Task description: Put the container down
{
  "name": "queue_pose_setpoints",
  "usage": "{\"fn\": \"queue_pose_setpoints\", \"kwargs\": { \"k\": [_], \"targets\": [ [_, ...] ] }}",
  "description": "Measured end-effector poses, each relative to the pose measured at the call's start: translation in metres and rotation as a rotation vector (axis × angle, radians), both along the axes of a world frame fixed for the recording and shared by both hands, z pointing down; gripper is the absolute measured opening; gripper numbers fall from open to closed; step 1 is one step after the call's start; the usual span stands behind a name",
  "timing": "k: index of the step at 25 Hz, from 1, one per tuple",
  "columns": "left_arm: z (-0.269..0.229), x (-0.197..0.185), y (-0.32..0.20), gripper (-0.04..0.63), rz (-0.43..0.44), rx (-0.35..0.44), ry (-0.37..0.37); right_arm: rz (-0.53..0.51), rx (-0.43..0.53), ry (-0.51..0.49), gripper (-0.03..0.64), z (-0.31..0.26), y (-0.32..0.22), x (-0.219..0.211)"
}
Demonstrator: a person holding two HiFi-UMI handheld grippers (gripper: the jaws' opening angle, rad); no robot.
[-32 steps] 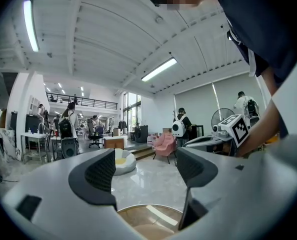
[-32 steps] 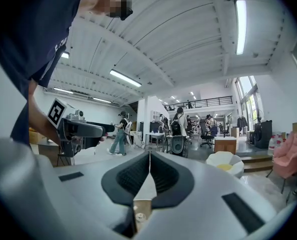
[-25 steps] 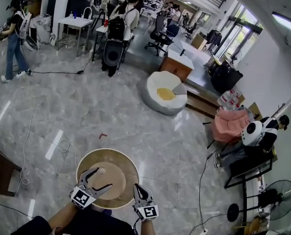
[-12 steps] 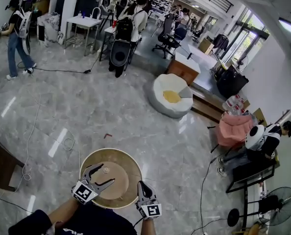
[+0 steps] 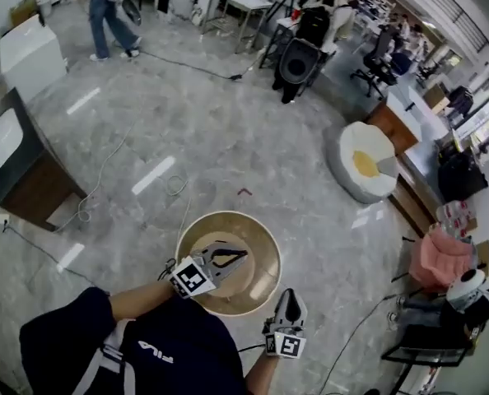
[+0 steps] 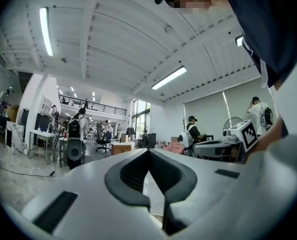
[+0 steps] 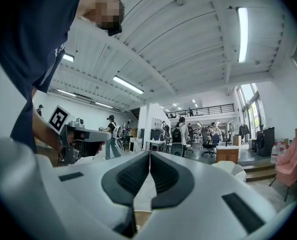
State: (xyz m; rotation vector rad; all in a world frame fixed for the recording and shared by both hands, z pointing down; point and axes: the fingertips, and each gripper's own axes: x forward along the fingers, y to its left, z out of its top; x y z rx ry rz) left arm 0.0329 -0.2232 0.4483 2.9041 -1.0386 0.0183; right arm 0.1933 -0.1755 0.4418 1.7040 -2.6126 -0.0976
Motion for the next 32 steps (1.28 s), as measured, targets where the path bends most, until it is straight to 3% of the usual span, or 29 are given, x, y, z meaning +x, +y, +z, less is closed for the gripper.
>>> {"fn": "queue_pose_setpoints", "kwargs": {
  "k": [3,5,10,15,18,21,25,32],
  "targets": [
    [-0.045,0.019,0.025,0.026,0.031,0.094,-0.048,-0.039,-0.011,-0.035,0.031,-0.03,0.017,-0.002],
    [-0.058,0.012,0.035,0.025,0.055,0.12,-0.066,-0.051,-0.017,-0.039,0.031,-0.037,0.026,-0.021],
    [-0.054,-0.002,0.047,0.025,0.075,0.123,-0.063,-0.11,-0.033,-0.023,0.031,-0.033,0.028,-0.055],
    [-0.049,-0.017,0.053,0.025,0.11,0.119,-0.044,-0.087,-0.045,0.016,0.031,-0.026,0.027,-0.073],
    [-0.036,-0.037,0.061,0.025,0.085,0.109,-0.049,-0.114,-0.048,0.012,0.031,-0.014,0.031,-0.093],
    [-0.038,-0.031,0.049,0.025,0.055,0.121,-0.069,-0.117,-0.042,0.014,0.031,-0.02,0.017,-0.084],
    [-0.042,-0.009,0.041,0.025,0.078,0.129,-0.08,-0.064,-0.036,0.011,0.031,-0.024,0.012,-0.057],
    [-0.039,-0.002,0.048,0.025,0.098,0.123,-0.094,-0.066,-0.039,-0.013,0.031,-0.022,0.018,-0.053]
  ]
}}
